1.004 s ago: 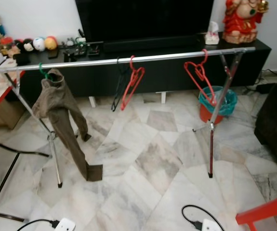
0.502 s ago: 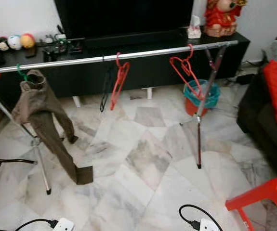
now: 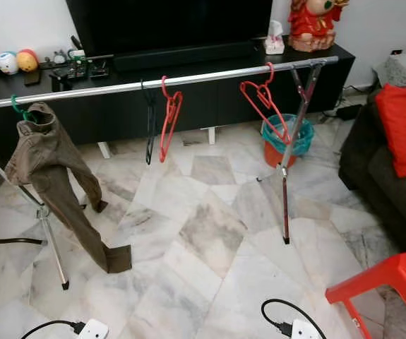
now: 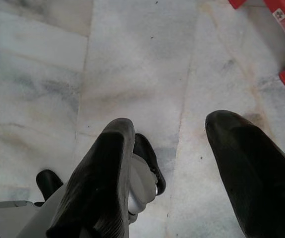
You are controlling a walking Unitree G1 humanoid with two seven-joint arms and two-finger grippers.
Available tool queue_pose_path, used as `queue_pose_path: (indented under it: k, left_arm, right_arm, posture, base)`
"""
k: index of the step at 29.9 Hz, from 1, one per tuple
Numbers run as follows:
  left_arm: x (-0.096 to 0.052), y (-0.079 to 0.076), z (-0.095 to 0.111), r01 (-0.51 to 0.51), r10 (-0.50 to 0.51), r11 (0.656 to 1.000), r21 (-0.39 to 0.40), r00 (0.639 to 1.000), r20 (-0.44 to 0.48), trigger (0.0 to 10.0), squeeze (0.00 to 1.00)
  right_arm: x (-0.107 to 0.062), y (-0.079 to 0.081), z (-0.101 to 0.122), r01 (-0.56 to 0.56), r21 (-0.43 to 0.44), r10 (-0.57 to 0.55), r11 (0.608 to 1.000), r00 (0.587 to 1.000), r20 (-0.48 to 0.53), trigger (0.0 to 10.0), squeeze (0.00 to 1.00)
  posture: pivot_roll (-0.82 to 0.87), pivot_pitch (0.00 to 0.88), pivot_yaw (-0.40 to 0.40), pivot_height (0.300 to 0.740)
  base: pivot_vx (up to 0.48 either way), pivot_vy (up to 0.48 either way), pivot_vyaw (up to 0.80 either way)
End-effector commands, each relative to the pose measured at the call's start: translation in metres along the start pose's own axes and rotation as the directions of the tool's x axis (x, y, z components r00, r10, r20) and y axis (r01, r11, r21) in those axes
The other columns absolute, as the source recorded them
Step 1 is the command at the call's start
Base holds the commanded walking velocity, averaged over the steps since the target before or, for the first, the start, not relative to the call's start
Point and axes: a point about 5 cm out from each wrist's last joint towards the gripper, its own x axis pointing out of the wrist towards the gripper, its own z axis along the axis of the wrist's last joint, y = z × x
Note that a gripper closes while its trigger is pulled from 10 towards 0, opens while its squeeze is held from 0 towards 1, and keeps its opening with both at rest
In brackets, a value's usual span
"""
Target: Hang hanger
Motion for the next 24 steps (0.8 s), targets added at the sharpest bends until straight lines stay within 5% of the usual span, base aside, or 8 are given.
queue_pose_path:
  k: [1,14,24]
  left_arm:
    - [-0.0013,0.0026,-0.0055,-0.007,0.007,1.0,0.018,1.0,-0.022,10.0,0.0]
    - [-0.0013,0.0026,-0.0051,-0.006,0.006,1.0,0.028,1.0,-0.02,10.0,0.0]
    - [-0.0013,0.0032,-0.0048,-0.007,0.008,0.999,0.048,1.0,-0.019,10.0,0.0]
  right_arm:
    - [-0.0006,0.0014,-0.0033,-0.005,-0.007,0.004,1.0,1.0,-0.011,10.0,0.0]
    - [-0.0009,0.0005,-0.0043,-0.005,-0.008,0.005,1.0,1.0,-0.016,10.0,0.0]
    - [-0.0007,0.0008,-0.0036,-0.007,-0.011,0.007,1.0,1.0,-0.014,10.0,0.0]
  posture:
    - [-0.08,0.012,0.059,0.74]
    - [-0.08,0.01,0.059,0.74]
    - [-0.08,0.01,0.06,0.74]
  base:
    - [0.0,0.0,-0.76]
    - [0.0,0.0,-0.76]
    - [0.0,-0.303,-0.76]
